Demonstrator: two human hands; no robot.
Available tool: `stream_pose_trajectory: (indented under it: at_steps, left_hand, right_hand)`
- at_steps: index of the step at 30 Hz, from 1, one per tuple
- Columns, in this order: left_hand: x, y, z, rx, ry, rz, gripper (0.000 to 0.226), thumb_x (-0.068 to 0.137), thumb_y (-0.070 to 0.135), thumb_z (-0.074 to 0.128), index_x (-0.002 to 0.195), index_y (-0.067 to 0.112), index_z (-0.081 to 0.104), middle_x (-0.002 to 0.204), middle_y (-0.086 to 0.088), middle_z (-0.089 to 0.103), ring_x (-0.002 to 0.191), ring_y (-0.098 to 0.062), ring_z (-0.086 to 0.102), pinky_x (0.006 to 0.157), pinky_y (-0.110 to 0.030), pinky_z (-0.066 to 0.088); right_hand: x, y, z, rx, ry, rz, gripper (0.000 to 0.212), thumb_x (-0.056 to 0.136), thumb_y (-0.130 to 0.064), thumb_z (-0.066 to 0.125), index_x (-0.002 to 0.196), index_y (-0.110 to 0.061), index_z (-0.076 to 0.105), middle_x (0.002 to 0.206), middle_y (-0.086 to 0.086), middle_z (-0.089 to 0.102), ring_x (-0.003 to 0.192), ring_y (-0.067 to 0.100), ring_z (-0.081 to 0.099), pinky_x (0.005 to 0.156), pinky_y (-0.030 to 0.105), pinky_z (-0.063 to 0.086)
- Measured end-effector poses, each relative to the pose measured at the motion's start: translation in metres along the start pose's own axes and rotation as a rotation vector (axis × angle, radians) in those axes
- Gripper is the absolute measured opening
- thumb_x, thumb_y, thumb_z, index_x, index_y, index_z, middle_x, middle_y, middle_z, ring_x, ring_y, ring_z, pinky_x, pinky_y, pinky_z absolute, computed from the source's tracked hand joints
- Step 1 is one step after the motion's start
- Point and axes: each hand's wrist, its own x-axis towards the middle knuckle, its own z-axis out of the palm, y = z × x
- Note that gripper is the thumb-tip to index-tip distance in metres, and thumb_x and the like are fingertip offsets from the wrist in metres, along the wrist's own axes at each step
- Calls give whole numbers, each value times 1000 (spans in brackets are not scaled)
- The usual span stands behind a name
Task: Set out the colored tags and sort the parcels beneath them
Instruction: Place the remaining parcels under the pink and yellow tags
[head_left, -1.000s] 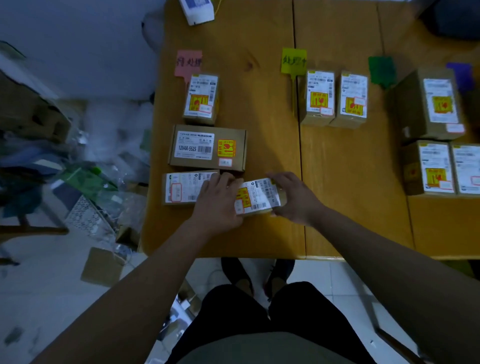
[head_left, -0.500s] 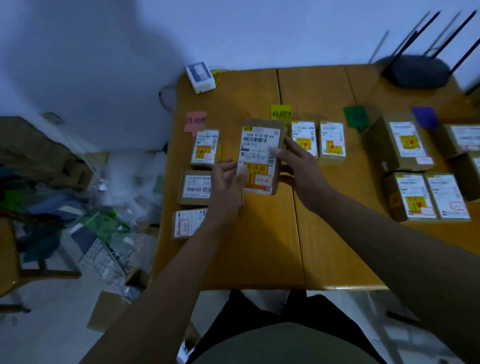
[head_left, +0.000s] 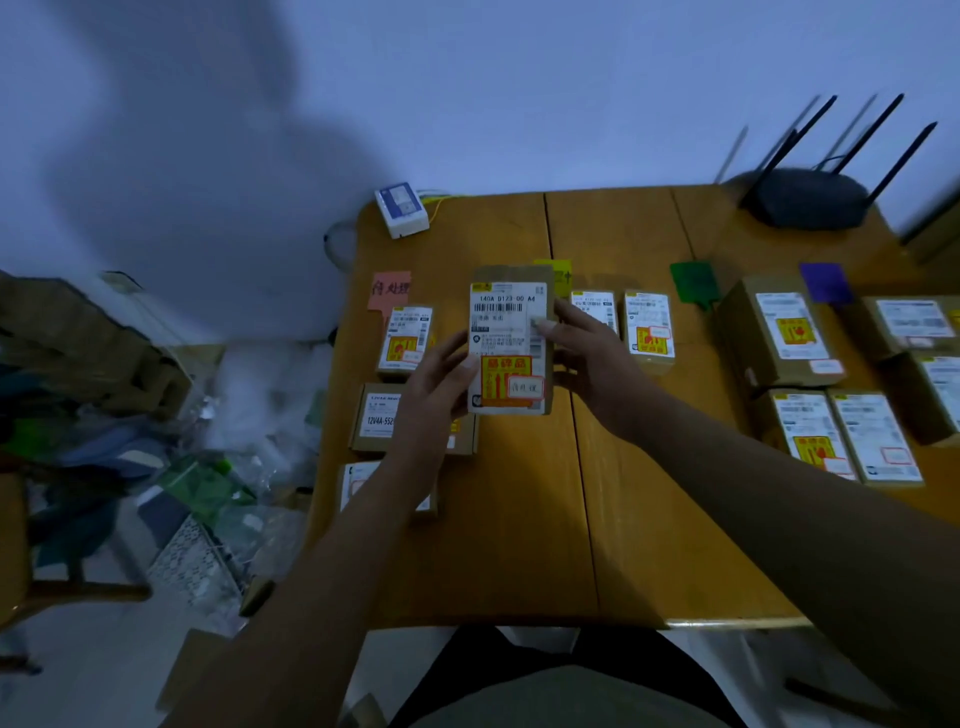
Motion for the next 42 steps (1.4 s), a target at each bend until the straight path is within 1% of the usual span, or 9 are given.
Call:
stream_pose_trajectory:
  at_steps: [9, 14, 18, 22, 25, 30, 33, 37, 42]
  left_hand:
    - [2, -11, 4, -21, 17, -52, 35, 98, 27, 68, 132, 35, 64, 115, 6, 77, 103, -16, 76, 75, -24, 61]
    - [3, -16, 3, -2, 26, -67, 42, 96, 31, 70, 137, 28, 63, 121, -1, 75, 104, -18, 76, 86, -37, 63]
    - [3, -20, -3, -1, 42, -78, 41, 96, 32, 70, 137, 30, 64, 123, -2, 74, 105, -18, 76, 88, -39, 62]
    - [3, -22, -11, 11, 73, -78, 41, 95, 34, 71, 135, 31, 64, 123, -1, 74, 103, -17, 76, 86, -37, 62]
    - [2, -24, -15, 15, 88, -89, 38, 95, 33, 71, 133, 34, 66, 122, 1, 74, 103, -16, 76, 83, -35, 62]
    - [-2, -33, -14, 41, 115, -106, 28, 99, 27, 66, 125, 36, 69, 114, 6, 78, 104, -15, 76, 78, -27, 62]
    - [-8, -38, -6, 85, 162, -84, 25, 100, 26, 65, 111, 47, 74, 112, 10, 79, 104, -13, 75, 81, -28, 62]
    - [-11, -48, 5, 193, 277, -85, 35, 98, 32, 66, 96, 67, 70, 103, 29, 76, 100, -1, 74, 88, -29, 61]
    - [0, -63, 4, 205, 401, -103, 21, 99, 31, 65, 111, 45, 73, 108, 16, 78, 101, -6, 74, 91, -38, 62]
  right_hand:
    - [-3, 19, -10, -31, 33, 80, 55, 102, -33, 64, 154, -22, 49, 108, -2, 81, 99, 17, 78, 75, 28, 62]
    - [-6, 24, -11, -26, 37, 81, 56, 103, -34, 63, 155, -23, 46, 106, -5, 81, 100, 17, 79, 75, 28, 63]
    - [-7, 26, -6, -16, 39, 97, 58, 103, -33, 64, 156, -23, 45, 108, -5, 81, 102, 15, 78, 74, 27, 63]
    - [-6, 31, 1, -6, 31, 91, 69, 92, -35, 75, 153, -26, 45, 115, -1, 79, 108, 17, 77, 80, 33, 65]
    - [-5, 37, 5, -30, 23, 98, 85, 81, -38, 81, 156, -27, 43, 128, 7, 73, 114, 24, 75, 92, 45, 64]
    - [-4, 52, 2, -76, 35, 124, 72, 91, -32, 79, 155, -26, 47, 136, 10, 68, 120, 26, 71, 98, 52, 61]
    - [-1, 60, -6, -74, 24, 147, 70, 91, -31, 80, 153, -24, 50, 139, 8, 65, 124, 26, 68, 98, 53, 61]
    - [5, 70, -13, -76, 5, 189, 67, 89, -28, 83, 149, -22, 56, 136, 11, 64, 121, 28, 70, 96, 53, 62]
    - [26, 78, -10, -73, 17, 215, 67, 90, -21, 82, 150, -19, 53, 129, 11, 67, 115, 29, 72, 92, 53, 64]
